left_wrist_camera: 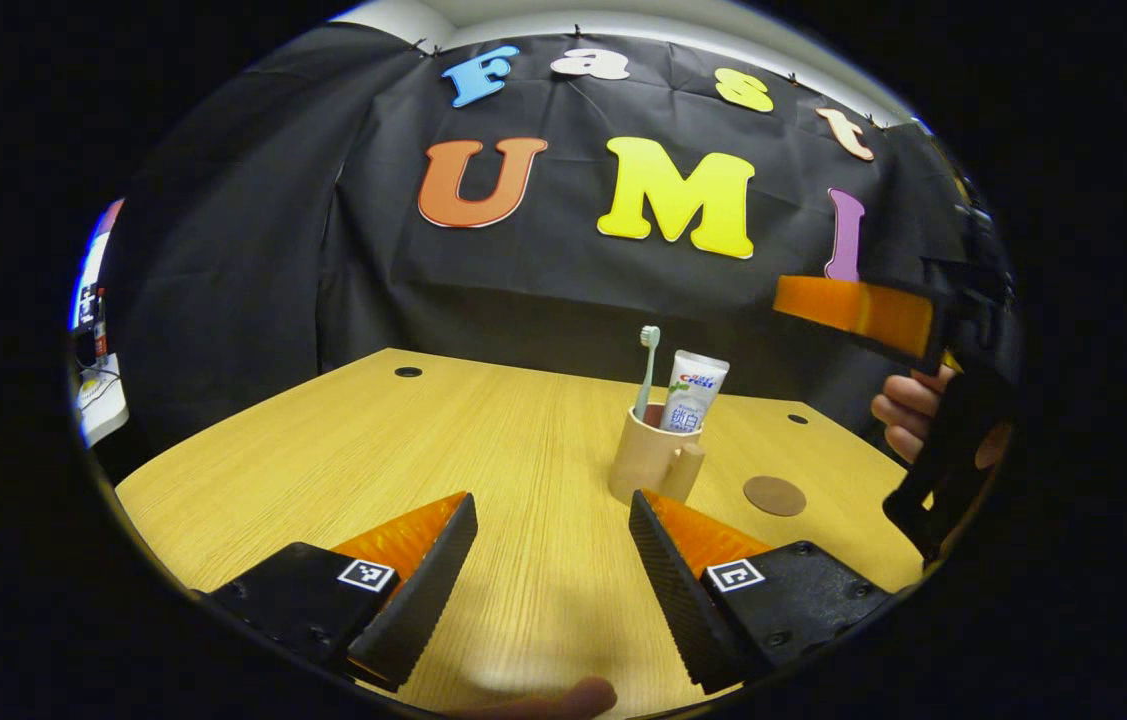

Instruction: Put the toothbrush and toothpaste on the desktop into the cup, then pick up the cup and place it on the coaster on the desktop.

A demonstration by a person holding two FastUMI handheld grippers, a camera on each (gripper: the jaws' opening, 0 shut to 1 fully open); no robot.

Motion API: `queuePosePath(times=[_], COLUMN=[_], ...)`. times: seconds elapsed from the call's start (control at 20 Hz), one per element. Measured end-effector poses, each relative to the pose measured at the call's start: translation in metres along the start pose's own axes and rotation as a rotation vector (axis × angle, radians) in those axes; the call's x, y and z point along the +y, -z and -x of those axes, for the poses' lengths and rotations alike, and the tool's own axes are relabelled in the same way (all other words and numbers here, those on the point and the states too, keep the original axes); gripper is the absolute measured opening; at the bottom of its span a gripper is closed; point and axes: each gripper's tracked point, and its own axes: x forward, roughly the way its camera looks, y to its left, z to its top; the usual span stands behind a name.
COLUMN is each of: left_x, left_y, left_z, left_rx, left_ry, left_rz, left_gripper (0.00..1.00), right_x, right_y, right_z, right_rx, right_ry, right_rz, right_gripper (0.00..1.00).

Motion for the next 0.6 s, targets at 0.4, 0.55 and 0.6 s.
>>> queuePosePath(times=[0.4,0.55,0.6], left_x=[-0.041,-0.051,-0.056], left_y=[-0.04,-0.035,-0.033], left_z=[-0.047,-0.067,-0.07], left_rx=[0.178,0.339,0.4], left_ry=[0.065,0.096,0.111], left_rz=[-0.005,-0.033,-0.015], left_gripper=[0.98,0.98,0.98], right_x=[-0.072,-0.094,-0.097], right_y=[0.013,0.029,0.034], right_z=[0.075,0.095,0.099], right_rx=[-0.015,0.027,0.04], right_ry=[0.027,0.01,-0.01], right_rz=[0.045,0.033,0.031], right_gripper=[0.94,0.93,0.93])
